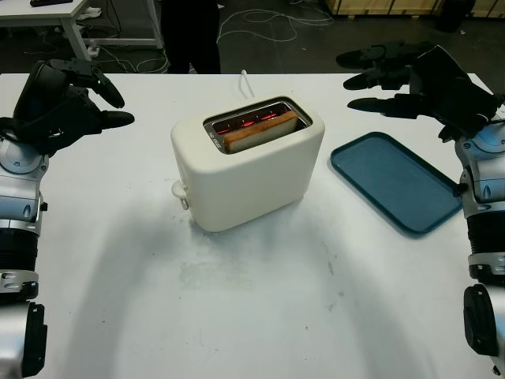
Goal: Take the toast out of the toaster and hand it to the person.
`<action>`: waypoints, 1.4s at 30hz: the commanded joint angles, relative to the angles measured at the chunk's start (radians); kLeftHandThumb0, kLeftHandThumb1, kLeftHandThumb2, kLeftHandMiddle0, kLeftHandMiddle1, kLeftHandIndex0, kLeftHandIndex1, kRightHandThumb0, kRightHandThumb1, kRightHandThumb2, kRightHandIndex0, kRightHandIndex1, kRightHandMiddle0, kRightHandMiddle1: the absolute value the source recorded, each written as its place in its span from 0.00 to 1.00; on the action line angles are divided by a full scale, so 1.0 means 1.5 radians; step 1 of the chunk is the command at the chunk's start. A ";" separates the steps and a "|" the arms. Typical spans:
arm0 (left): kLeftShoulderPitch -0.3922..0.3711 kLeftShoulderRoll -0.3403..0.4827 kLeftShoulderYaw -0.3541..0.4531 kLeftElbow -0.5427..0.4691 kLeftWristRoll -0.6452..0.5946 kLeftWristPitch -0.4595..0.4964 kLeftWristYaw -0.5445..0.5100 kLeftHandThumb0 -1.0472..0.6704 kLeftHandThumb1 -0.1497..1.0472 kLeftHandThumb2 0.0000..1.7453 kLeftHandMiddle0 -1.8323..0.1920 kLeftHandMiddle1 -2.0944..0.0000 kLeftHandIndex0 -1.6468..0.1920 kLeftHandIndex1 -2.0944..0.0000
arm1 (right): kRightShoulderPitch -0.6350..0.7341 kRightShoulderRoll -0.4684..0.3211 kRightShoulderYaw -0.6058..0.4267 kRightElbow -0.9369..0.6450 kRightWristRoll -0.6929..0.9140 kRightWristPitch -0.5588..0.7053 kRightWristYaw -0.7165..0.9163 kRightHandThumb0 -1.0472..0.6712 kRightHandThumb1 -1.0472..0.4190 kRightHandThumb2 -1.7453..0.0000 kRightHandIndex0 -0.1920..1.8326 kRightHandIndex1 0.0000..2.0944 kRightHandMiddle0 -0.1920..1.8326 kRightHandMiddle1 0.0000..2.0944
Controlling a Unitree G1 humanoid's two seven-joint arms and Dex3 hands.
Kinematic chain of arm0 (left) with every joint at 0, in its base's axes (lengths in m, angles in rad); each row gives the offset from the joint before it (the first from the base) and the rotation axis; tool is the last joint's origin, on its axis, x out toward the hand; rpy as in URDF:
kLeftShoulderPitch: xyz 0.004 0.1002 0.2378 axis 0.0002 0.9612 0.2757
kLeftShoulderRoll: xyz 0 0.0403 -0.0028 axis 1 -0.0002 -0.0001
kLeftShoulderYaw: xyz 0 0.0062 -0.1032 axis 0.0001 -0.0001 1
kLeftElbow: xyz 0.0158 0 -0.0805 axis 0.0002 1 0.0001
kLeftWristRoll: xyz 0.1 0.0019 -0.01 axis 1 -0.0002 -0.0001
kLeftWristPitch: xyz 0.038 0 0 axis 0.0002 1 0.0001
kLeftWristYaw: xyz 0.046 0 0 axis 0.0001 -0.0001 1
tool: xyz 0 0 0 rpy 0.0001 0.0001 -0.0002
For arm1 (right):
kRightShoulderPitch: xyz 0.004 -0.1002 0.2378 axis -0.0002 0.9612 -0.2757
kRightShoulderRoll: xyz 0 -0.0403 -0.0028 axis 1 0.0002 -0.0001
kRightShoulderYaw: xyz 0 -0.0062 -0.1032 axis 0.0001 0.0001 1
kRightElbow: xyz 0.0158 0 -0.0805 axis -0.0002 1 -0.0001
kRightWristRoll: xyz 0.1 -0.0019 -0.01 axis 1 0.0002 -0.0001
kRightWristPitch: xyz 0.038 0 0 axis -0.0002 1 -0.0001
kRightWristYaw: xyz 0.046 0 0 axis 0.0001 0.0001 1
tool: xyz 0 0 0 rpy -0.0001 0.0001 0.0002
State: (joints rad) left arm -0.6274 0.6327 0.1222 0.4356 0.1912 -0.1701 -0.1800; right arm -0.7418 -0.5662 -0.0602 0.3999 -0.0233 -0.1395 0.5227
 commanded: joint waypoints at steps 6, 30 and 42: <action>-0.001 0.001 0.005 -0.001 -0.006 -0.007 0.008 0.00 0.75 0.00 0.35 0.48 0.36 0.45 | 0.007 -0.008 -0.004 -0.016 0.006 0.010 0.001 0.31 0.17 1.00 0.45 0.16 0.48 0.00; 0.005 0.002 0.005 -0.003 -0.005 -0.011 0.014 0.00 0.76 0.00 0.35 0.48 0.36 0.46 | 0.014 -0.005 -0.005 -0.026 0.007 0.015 -0.003 0.33 0.17 1.00 0.45 0.15 0.48 0.00; 0.004 0.003 0.004 0.000 -0.005 -0.012 0.013 0.00 0.76 0.01 0.36 0.48 0.36 0.46 | 0.015 -0.007 -0.004 -0.029 0.005 0.014 -0.003 0.34 0.17 1.00 0.46 0.14 0.48 0.00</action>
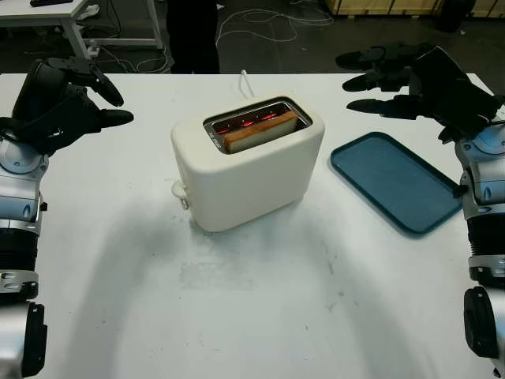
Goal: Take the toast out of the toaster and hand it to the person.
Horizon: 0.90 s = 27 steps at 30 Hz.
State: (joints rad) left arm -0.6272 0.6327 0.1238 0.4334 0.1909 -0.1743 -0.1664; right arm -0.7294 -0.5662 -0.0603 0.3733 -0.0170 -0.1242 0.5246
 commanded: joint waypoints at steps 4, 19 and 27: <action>0.005 0.002 0.003 -0.002 -0.004 -0.002 0.005 0.00 0.76 0.00 0.35 0.48 0.36 0.46 | 0.007 -0.006 -0.005 -0.013 0.002 0.010 -0.005 0.34 0.17 1.00 0.46 0.14 0.48 0.00; 0.005 0.000 0.003 -0.003 -0.006 -0.001 0.004 0.00 0.75 0.00 0.35 0.48 0.36 0.46 | 0.010 -0.005 -0.004 -0.017 0.000 0.015 -0.008 0.34 0.17 1.00 0.46 0.13 0.48 0.00; 0.004 -0.002 0.004 -0.007 -0.008 0.003 0.002 0.00 0.75 0.00 0.35 0.48 0.36 0.46 | 0.009 -0.006 -0.004 -0.014 0.002 0.011 -0.005 0.34 0.17 1.00 0.46 0.13 0.48 0.00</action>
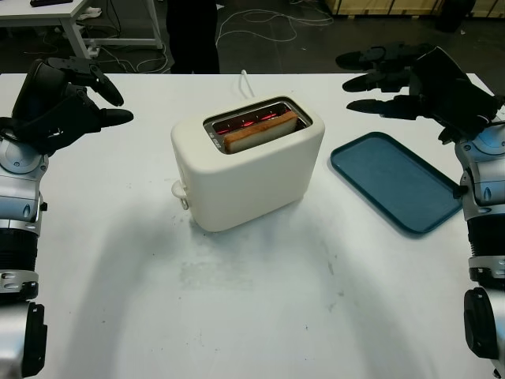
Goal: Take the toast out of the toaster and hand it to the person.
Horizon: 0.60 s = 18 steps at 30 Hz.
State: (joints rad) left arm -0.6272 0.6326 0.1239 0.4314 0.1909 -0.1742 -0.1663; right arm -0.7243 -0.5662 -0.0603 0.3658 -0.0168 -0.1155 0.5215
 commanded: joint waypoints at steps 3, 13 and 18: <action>0.004 -0.001 0.003 -0.008 -0.008 0.003 0.001 0.00 0.75 0.00 0.35 0.48 0.36 0.46 | 0.005 -0.006 -0.004 -0.010 0.003 0.008 -0.003 0.34 0.17 1.00 0.46 0.12 0.48 0.00; 0.001 -0.004 0.002 -0.001 -0.009 -0.003 0.002 0.00 0.74 0.00 0.35 0.48 0.36 0.46 | 0.003 -0.005 -0.005 -0.003 0.006 -0.003 0.002 0.34 0.17 1.00 0.47 0.12 0.48 0.00; 0.001 -0.002 0.001 -0.004 -0.005 0.000 0.003 0.00 0.74 0.00 0.35 0.48 0.36 0.46 | 0.003 -0.004 -0.005 -0.005 0.007 0.003 0.000 0.34 0.18 1.00 0.47 0.12 0.48 0.00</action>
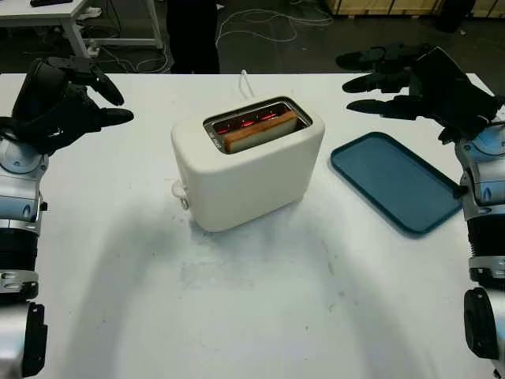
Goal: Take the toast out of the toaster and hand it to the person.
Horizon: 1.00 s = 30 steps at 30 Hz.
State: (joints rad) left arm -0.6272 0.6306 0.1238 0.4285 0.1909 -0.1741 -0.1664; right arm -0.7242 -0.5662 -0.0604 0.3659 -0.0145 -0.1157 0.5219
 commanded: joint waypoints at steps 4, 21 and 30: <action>0.000 -0.002 0.002 -0.002 -0.006 0.003 0.003 0.00 0.74 0.00 0.35 0.48 0.35 0.46 | 0.003 -0.004 -0.005 -0.007 0.006 0.004 -0.001 0.35 0.18 1.00 0.47 0.12 0.48 0.00; 0.005 0.000 0.004 0.003 -0.008 -0.005 0.004 0.00 0.75 0.00 0.35 0.49 0.35 0.47 | 0.006 -0.004 -0.006 -0.007 0.009 0.003 0.002 0.33 0.17 1.00 0.47 0.11 0.48 0.00; 0.007 0.000 0.003 -0.007 -0.004 0.008 0.005 0.00 0.75 0.00 0.35 0.48 0.35 0.47 | 0.008 -0.002 -0.008 -0.008 0.008 0.003 -0.003 0.35 0.18 1.00 0.47 0.11 0.48 0.00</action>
State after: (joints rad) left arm -0.6270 0.6307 0.1239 0.4275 0.1911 -0.1724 -0.1663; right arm -0.7217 -0.5661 -0.0643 0.3657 -0.0143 -0.1141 0.5219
